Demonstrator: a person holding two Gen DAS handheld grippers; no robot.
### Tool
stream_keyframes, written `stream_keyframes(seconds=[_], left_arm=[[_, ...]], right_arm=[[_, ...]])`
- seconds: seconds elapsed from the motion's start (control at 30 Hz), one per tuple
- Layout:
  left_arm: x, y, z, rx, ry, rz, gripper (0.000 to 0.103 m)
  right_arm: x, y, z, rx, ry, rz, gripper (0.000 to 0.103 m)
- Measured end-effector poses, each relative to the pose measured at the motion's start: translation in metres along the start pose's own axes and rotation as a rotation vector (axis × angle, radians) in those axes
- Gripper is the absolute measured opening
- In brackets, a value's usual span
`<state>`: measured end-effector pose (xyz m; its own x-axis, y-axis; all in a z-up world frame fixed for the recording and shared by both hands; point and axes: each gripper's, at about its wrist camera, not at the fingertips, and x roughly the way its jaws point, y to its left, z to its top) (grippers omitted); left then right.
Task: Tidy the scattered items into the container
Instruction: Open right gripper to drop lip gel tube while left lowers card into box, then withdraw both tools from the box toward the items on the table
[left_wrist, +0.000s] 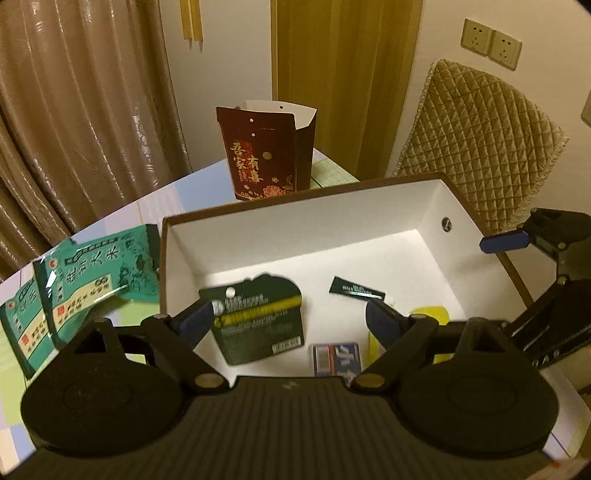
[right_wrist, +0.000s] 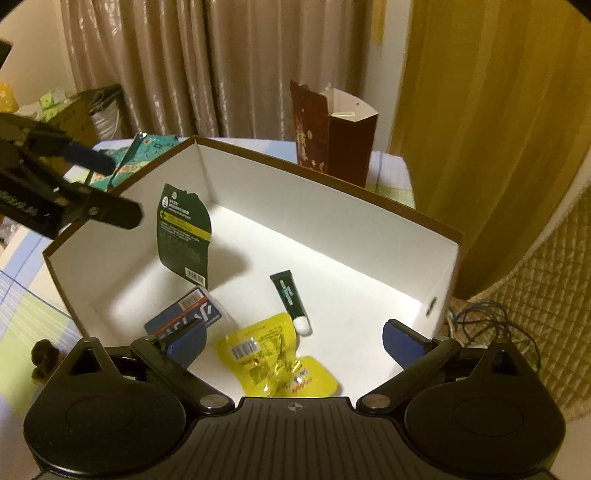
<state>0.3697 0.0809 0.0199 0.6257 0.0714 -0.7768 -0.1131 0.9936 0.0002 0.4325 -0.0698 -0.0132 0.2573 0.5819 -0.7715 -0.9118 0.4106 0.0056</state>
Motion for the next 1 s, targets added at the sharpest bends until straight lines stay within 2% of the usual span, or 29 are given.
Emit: stream_keyframes(seconds=[0.27,0.47,0.57,0.73,0.87,1.0], left_arm=[[-0.041,-0.004,-0.031,-0.011,-0.04,0.001,0.087],[-0.07,-0.009,-0.053,-0.014,-0.055,0.039,0.091],[-0.082,-0.008,-0.066,-0.014,-0.076,0.082,0.092],[-0.096,-0.001,-0.085,-0.042,-0.07,0.08,0.092],[-0.105,0.002,-0.103,-0.049,-0.075,0.131,0.092],[-0.113,0.01,-0.124,-0.12,-0.066,0.11,0.092]], right_arm=[[-0.034,0.018,-0.02,0.049,-0.062,-0.038,0.1],[-0.06,0.039,-0.038,0.079,-0.102,-0.063,0.101],[-0.069,0.053,-0.05,0.075,-0.085,-0.078,0.101],[-0.077,0.078,-0.077,0.079,-0.064,-0.076,0.101],[-0.081,0.092,-0.097,0.126,-0.045,-0.06,0.101],[-0.084,0.103,-0.117,0.179,-0.023,-0.048,0.101]])
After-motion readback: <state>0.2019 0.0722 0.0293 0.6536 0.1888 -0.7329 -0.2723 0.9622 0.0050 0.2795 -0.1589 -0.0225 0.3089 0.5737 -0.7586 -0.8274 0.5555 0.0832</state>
